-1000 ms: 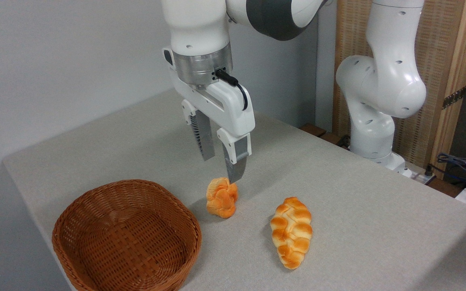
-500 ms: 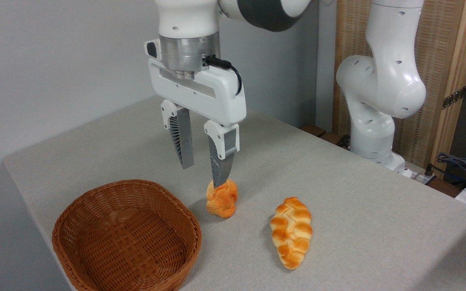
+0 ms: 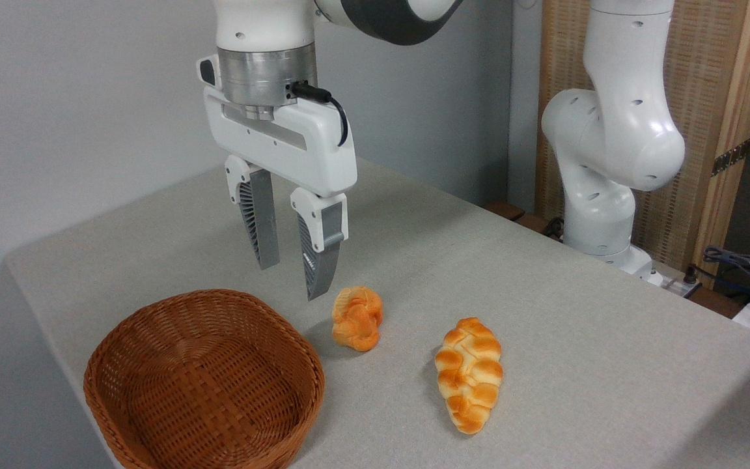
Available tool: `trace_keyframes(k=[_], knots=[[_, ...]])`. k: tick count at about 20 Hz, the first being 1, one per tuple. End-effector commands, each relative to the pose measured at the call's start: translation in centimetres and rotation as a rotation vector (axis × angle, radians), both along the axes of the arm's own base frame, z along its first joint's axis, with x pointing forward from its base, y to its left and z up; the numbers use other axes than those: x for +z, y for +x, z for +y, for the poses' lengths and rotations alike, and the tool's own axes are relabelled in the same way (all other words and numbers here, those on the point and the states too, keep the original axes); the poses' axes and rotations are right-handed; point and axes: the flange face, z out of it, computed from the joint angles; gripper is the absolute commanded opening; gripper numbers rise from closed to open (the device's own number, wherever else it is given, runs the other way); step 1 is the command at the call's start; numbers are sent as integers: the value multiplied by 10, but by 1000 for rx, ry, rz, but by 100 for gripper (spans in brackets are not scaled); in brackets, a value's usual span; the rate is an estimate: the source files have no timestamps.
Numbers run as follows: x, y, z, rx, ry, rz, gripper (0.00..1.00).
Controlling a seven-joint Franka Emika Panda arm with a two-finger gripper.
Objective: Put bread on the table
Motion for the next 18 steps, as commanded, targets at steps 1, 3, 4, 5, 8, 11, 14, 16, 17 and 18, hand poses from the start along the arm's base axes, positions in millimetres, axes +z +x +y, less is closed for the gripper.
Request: trace_keyframes(k=[1,3,4,5,8,11,14,16,17,18], knots=[[3,4,0,-19,-17,-7,100],[2,4,1,-19,-16,-5,100],[2,4,1,-19,-16,-5,100],[2,4,2,-17,-16,-5,100],[2,4,2,-17,-16,-5,100],[2,3,4,-17,-16,-4,100],[2,4,8,-11,-16,-4,100],[2,4,8,-8,-21,-6,100],[2,4,10,-8,-21,-4,100],[2,3,11,-10,-18,-3,100]])
